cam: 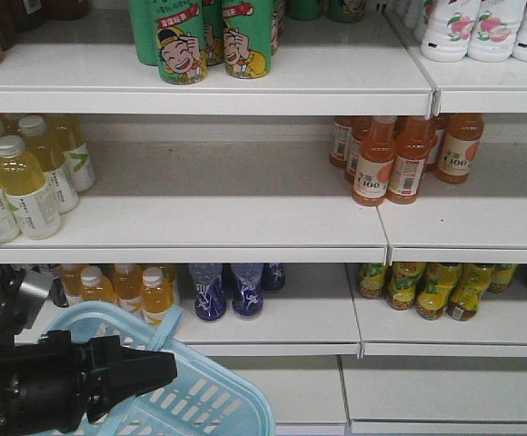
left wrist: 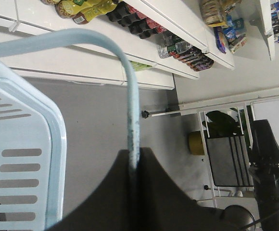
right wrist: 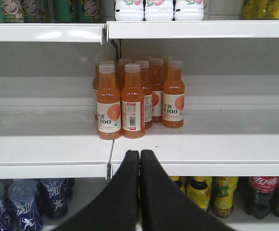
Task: Place coke in basket with both arms
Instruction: 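Lower the held basket off the shelf toward the robot, then turn the base away from the shelf holding the basket in the left gripper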
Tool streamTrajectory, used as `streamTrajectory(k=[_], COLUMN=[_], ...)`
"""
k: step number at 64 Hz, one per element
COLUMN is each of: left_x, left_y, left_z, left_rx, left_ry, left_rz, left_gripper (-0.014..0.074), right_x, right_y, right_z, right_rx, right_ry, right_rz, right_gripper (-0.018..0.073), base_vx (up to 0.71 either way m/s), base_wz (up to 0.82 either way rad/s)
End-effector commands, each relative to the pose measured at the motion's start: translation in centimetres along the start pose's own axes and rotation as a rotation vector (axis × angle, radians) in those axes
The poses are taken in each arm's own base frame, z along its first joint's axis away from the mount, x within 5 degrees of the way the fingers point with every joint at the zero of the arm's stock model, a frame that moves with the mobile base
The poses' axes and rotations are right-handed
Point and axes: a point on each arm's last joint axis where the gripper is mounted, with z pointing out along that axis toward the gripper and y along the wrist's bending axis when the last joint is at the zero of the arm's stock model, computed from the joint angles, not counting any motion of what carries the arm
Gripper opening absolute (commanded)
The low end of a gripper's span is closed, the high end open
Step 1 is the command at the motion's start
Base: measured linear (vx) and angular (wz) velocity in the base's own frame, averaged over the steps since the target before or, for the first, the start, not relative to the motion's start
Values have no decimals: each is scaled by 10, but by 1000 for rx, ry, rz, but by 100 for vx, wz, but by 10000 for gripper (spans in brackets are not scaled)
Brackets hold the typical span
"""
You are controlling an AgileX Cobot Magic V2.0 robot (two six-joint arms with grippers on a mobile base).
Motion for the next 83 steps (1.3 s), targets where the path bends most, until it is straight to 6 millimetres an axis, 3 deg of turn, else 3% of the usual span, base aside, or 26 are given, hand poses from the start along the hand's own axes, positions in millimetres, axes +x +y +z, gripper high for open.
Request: streamTrajectory(k=[1, 40, 83], left_x=[-5, -5, -5], left_y=[-18, -18, -18], left_z=[-4, -4, -4], left_rx=[110, 110, 110], left_ry=[-35, -35, -35], left_rz=[-34, -34, -34], left_gripper=[-7, -7, -6], right_x=[-5, -5, -5], right_y=[0, 0, 0], right_z=[-1, -1, -1], right_rx=[2, 2, 2], right_ry=[-76, -76, -76], right_rz=[-13, -13, -13], right_gripper=[-10, -10, -10], base_vx=[0, -1, -8], base_wz=[0, -3, -37])
